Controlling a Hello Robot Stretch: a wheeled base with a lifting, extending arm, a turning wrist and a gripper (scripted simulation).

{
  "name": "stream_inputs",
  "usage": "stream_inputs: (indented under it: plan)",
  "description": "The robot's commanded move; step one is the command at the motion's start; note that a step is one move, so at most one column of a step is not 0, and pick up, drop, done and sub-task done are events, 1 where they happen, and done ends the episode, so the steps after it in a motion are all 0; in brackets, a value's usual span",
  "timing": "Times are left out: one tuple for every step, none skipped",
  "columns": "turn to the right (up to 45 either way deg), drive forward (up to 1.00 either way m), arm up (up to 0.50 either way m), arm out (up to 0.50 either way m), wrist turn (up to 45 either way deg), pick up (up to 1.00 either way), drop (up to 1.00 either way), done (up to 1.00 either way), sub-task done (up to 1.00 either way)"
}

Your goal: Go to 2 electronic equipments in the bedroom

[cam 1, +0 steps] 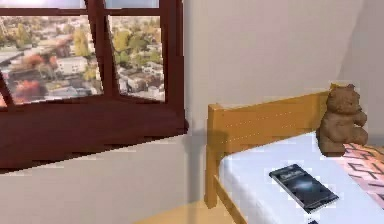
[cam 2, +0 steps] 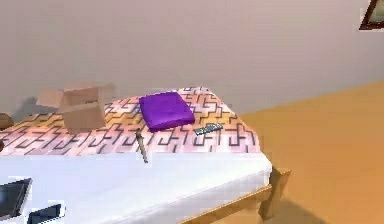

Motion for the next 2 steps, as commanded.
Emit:
stream_inputs:
  plan:
    - [-45.0, 0.0, 0.0, 0.0, 0.0, 0.0, 0.0, 0.0, 0.0]
    - [-45.0, 0.0, 0.0, 0.0, 0.0, 0.0, 0.0, 0.0, 0.0]
